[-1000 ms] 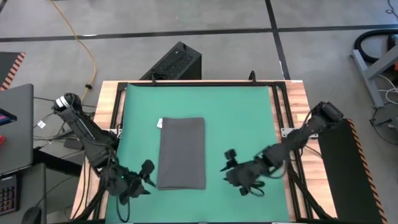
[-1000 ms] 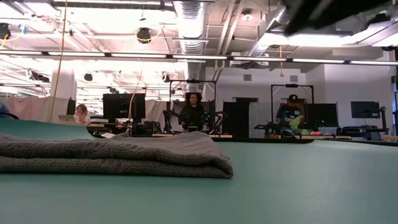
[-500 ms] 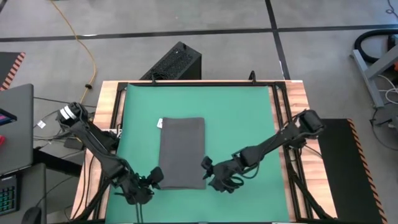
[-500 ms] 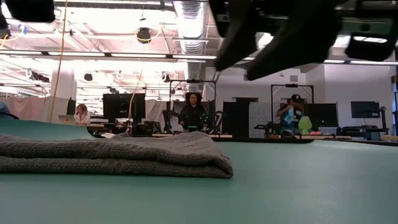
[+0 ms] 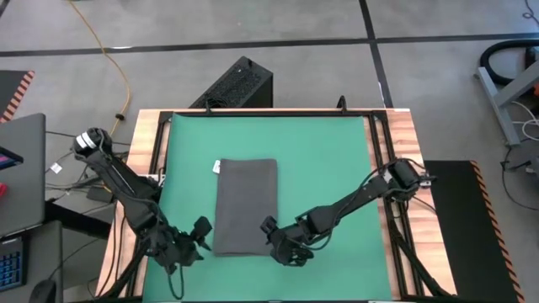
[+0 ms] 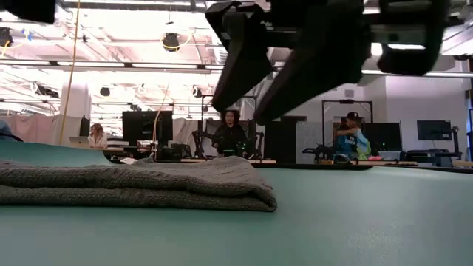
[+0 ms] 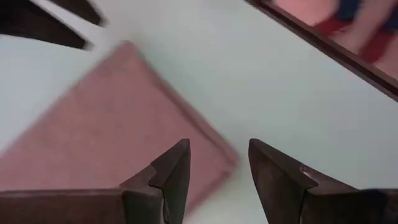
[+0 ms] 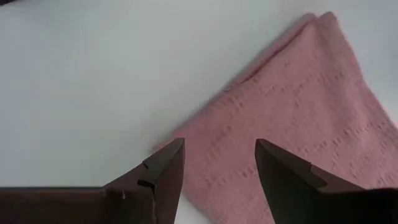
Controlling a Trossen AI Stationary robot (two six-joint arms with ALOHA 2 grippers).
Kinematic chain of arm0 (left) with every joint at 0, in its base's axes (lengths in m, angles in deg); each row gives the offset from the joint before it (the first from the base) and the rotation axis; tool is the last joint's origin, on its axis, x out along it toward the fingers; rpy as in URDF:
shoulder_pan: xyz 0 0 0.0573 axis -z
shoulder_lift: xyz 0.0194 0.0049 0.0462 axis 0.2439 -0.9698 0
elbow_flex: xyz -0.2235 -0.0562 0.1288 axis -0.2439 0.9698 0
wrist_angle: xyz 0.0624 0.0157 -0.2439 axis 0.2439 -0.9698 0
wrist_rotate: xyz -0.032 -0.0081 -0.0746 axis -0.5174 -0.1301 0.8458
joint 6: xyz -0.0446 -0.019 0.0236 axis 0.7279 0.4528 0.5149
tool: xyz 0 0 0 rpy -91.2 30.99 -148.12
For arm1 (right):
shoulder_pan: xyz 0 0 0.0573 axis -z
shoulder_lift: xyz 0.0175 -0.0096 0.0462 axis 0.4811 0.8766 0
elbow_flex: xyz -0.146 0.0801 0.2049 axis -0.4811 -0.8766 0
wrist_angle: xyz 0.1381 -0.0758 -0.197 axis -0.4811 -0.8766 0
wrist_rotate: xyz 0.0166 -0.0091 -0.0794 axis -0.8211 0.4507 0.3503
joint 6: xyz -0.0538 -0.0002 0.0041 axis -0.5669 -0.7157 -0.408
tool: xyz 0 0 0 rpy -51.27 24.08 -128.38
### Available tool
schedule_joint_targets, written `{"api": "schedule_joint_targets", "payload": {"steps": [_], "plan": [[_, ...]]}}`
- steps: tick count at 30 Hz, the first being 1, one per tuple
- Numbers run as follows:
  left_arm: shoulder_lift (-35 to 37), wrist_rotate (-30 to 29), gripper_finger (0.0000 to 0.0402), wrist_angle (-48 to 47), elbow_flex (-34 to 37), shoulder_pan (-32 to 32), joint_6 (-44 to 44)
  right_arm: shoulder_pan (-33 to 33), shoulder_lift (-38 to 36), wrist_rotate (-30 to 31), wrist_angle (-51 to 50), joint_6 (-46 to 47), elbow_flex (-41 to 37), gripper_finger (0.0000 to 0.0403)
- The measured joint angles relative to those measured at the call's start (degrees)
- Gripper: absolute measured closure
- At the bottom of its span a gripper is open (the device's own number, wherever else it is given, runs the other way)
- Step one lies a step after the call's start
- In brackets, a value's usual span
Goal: Roll towel
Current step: Roll the gray towel
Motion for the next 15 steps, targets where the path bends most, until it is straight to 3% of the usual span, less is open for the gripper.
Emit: {"api": "schedule_joint_targets", "payload": {"steps": [6, 11, 15], "plan": [[1.05, -3.50, 0.0249, 10.09, 9.17, 2.73, -7.35, -0.09, 0.10, 0.00, -1.96, -1.85, -0.16, 0.0181], [0.56, -7.47, 0.0249, 14.87, 12.79, 2.46, -9.86, -0.05, 0.14, -0.31, -1.91, -2.02, -2.08, 0.0181], [0.39, -5.23, 0.0249, 14.96, 14.28, 2.33, -10.28, 0.44, 0.04, -0.36, 0.67, -2.02, -3.97, 0.0181]]}}
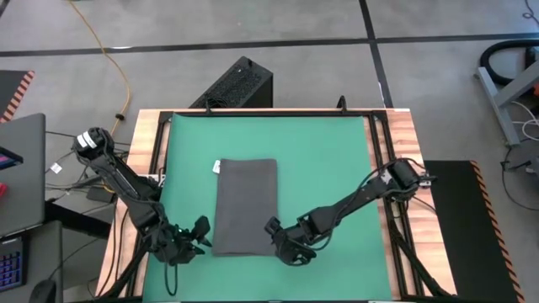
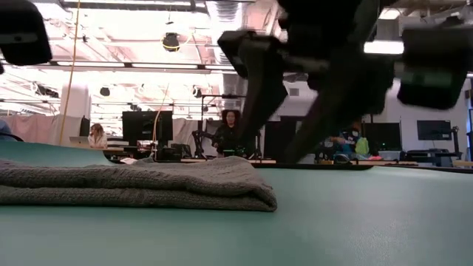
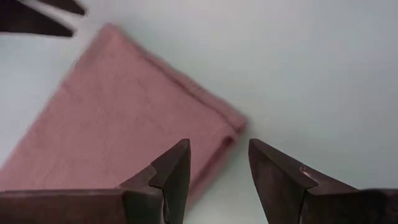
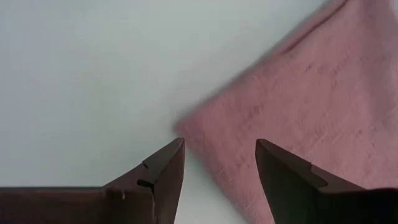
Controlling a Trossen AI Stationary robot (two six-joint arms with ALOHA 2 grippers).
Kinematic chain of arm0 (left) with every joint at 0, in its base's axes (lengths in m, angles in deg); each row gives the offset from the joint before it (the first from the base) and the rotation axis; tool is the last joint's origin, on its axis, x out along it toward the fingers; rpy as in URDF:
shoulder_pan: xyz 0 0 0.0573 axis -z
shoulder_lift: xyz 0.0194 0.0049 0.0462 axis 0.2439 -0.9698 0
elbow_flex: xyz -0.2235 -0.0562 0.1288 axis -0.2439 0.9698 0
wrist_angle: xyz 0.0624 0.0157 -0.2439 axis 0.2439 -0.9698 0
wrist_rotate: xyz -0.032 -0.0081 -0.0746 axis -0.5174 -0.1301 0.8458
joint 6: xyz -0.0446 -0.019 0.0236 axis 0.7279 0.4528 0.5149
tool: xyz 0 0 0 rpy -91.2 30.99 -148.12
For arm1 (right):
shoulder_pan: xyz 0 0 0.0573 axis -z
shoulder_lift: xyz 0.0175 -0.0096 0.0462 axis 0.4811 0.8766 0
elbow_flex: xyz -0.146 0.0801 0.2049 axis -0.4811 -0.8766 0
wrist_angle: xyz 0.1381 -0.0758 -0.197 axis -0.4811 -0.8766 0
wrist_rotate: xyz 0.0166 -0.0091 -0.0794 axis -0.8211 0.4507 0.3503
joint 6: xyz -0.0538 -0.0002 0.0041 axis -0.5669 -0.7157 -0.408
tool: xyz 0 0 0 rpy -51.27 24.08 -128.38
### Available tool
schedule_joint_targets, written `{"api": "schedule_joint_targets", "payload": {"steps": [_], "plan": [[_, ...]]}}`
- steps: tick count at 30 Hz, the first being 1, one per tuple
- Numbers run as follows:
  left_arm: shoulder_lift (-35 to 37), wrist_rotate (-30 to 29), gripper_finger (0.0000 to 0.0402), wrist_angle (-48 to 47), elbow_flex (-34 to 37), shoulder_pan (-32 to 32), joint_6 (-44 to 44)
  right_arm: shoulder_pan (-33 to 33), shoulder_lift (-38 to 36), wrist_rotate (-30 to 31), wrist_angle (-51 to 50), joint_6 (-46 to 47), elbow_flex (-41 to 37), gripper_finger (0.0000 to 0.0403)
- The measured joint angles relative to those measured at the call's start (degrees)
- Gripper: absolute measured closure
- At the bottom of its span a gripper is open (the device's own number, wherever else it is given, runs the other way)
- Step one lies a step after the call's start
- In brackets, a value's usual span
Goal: Roll towel
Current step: Roll the gray towel
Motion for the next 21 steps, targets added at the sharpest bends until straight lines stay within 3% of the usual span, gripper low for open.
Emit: {"api": "schedule_joint_targets", "payload": {"steps": [9, 16, 21], "plan": [[-0.44, -1.28, 0.0249, 1.38, 0.66, -0.54, -3.05, 0.47, 0.07, -0.02, 3.38, -2.03, -1.91, 0.0181], [-0.49, -3.55, 0.0249, 9.72, 4.85, -0.55, -8.62, 0.63, 1.64, -0.17, 4.59, -1.99, -1.98, 0.0181], [-0.54, -1.06, 0.0249, 10.39, 6.67, -0.94, -10.01, 0.11, 3.61, 1.28, 6.19, -1.94, -1.89, 0.0181]]}}
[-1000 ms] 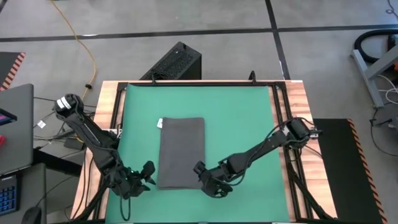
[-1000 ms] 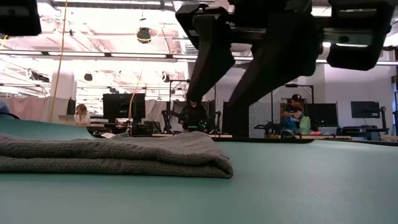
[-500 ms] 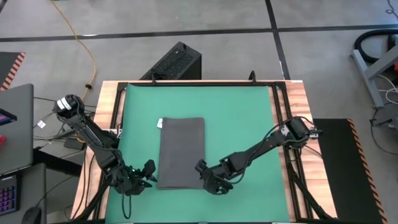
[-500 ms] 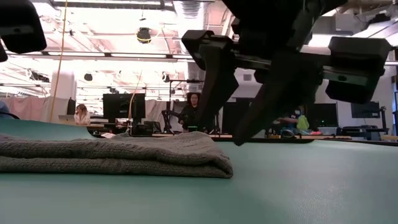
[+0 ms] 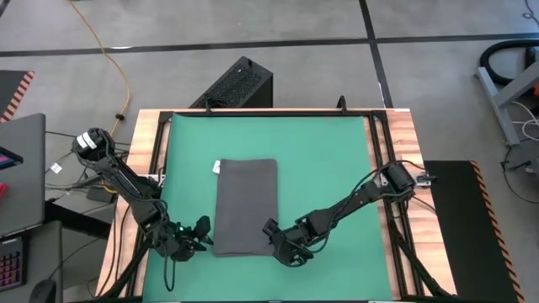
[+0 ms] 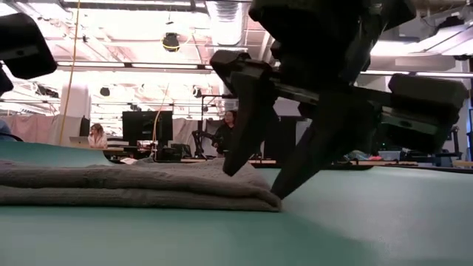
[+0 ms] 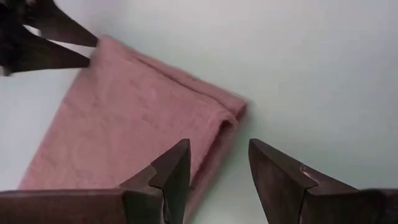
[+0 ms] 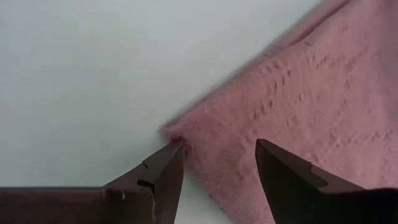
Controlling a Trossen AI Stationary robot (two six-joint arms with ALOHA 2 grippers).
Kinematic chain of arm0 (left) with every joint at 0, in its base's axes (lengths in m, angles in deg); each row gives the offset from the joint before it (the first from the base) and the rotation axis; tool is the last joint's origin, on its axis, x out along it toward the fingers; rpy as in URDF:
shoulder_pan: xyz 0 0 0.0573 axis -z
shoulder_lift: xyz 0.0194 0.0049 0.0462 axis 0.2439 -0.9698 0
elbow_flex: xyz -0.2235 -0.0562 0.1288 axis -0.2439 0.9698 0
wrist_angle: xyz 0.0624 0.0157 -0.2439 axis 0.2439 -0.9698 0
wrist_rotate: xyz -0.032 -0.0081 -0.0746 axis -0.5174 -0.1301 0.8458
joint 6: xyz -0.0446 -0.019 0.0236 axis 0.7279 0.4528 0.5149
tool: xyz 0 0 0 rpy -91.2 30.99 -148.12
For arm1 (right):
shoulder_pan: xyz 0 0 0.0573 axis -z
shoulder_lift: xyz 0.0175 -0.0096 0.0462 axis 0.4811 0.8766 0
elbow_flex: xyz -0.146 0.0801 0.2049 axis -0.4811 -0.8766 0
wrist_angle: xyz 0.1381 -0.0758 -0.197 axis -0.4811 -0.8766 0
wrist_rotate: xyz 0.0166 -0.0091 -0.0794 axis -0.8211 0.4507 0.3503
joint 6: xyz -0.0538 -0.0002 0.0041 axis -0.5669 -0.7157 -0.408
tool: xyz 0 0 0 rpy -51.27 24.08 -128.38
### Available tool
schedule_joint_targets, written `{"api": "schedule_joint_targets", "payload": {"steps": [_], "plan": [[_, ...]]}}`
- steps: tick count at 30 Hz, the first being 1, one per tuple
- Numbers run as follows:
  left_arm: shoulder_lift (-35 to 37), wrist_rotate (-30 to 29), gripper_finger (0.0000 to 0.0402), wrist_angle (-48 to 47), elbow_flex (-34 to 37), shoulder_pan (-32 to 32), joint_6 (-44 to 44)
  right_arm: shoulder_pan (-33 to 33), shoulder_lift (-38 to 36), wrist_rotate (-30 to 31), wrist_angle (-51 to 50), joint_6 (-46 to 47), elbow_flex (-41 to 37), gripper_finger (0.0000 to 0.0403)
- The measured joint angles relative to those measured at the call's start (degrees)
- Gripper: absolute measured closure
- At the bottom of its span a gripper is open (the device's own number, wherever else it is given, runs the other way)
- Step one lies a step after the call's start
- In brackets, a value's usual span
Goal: Roll towel
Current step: Roll the gray towel
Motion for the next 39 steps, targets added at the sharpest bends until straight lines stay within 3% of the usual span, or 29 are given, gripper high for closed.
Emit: {"api": "schedule_joint_targets", "payload": {"steps": [4, 14, 22, 27, 33, 39], "plan": [[-1.42, -0.21, 0.0249, 3.67, 0.69, -0.46, -3.53, 0.02, 0.37, 1.47, 0.11, 0.27, 0.09, 0.0181], [-13.84, -2.24, 0.0248, 10.23, -1.48, -0.66, -7.84, -0.42, 0.35, 2.07, -0.25, 0.49, 0.09, 0.0181], [-14.85, -3.14, 0.0251, 12.14, -1.50, -0.79, -7.66, -0.73, 0.35, 3.05, 0.66, 0.54, 0.02, 0.0181], [-14.85, -0.66, 0.0301, 11.64, -1.48, -1.56, -3.91, -1.38, -0.24, 9.33, -4.48, 2.23, 2.48, 0.0181], [-14.96, 0.29, 0.0383, 11.24, -1.46, -2.57, -3.19, -1.69, -1.30, 8.00, -6.45, 3.04, 3.41, 0.0181], [-14.98, 1.32, 0.0394, 9.02, -1.46, -2.78, -1.09, -2.34, -2.08, 6.85, -13.49, 3.89, 3.98, 0.0181]]}}
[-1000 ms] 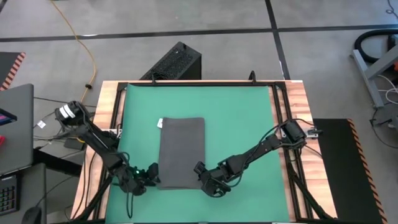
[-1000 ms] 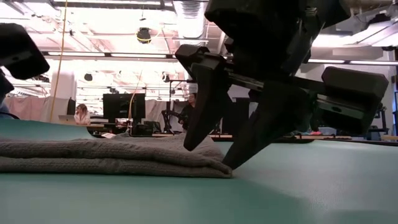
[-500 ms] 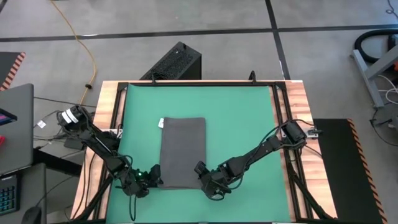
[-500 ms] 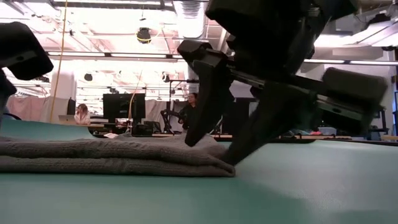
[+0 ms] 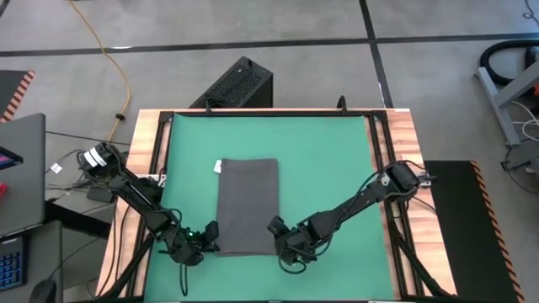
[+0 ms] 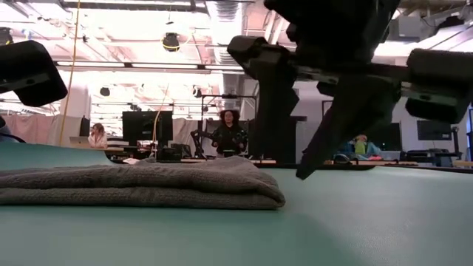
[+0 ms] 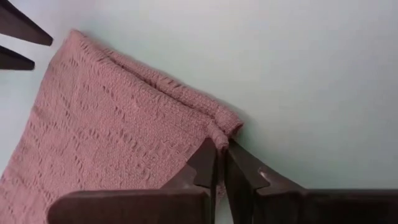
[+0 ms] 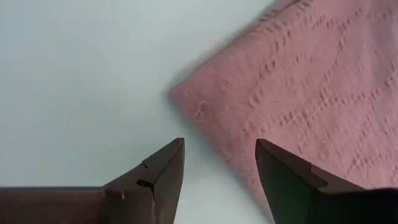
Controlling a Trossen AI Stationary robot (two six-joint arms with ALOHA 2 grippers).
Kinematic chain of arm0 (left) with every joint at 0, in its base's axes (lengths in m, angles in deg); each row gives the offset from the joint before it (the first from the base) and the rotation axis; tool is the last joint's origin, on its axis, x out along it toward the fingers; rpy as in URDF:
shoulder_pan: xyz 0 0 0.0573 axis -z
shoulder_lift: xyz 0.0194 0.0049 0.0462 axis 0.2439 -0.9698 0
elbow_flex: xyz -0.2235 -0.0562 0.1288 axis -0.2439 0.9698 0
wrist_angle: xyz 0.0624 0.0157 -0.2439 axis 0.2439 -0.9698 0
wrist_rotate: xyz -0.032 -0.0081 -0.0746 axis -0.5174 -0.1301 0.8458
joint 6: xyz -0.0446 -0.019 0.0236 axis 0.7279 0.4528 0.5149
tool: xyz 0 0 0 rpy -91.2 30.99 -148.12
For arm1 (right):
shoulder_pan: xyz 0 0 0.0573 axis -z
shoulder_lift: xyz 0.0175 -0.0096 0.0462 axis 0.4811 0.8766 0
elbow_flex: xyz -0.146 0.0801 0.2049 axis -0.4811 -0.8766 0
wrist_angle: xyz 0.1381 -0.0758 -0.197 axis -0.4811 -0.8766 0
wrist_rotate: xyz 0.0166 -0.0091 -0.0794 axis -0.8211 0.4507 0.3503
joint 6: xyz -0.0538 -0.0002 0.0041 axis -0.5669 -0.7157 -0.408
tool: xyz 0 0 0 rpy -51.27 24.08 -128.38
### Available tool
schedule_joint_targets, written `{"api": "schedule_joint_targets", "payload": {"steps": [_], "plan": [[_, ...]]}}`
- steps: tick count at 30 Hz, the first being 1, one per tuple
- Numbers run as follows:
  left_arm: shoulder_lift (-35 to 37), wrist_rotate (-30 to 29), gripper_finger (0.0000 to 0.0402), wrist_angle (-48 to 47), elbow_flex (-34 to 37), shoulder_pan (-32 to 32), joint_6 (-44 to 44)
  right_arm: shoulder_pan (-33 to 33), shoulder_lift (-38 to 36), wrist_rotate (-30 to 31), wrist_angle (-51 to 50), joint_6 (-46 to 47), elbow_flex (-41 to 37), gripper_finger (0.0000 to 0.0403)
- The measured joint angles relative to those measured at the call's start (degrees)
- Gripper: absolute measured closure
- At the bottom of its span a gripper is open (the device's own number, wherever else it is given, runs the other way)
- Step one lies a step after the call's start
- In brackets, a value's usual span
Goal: Roll towel
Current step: Roll the gray towel
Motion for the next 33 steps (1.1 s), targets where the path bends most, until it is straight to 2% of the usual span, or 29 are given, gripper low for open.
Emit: {"api": "schedule_joint_targets", "payload": {"steps": [10, 18, 21, 26, 33], "plan": [[0.02, 0.46, 0.0396, -0.47, 0.02, -0.79, 1.66, 0.82, 0.30, -2.03, 5.96, -3.49, 0.00, 0.0181], [0.02, 0.44, 0.0396, -1.27, 0.02, -0.79, 3.63, 1.25, 0.33, -3.83, 3.91, -3.58, -0.04, 0.0182], [0.02, 0.43, 0.0396, -1.27, 0.02, -0.79, 2.77, 1.18, 0.22, -4.94, 7.88, -4.30, -2.89, 0.0187], [0.02, 0.42, 0.0397, -1.25, 0.02, -0.79, 3.01, 1.09, 0.17, -2.82, 14.62, -9.31, -6.92, 0.0192], [0.02, 0.38, 0.0397, -0.99, 0.02, -0.79, 2.29, 2.22, 0.35, -0.87, 17.40, -9.48, -7.56, 0.0192]]}}
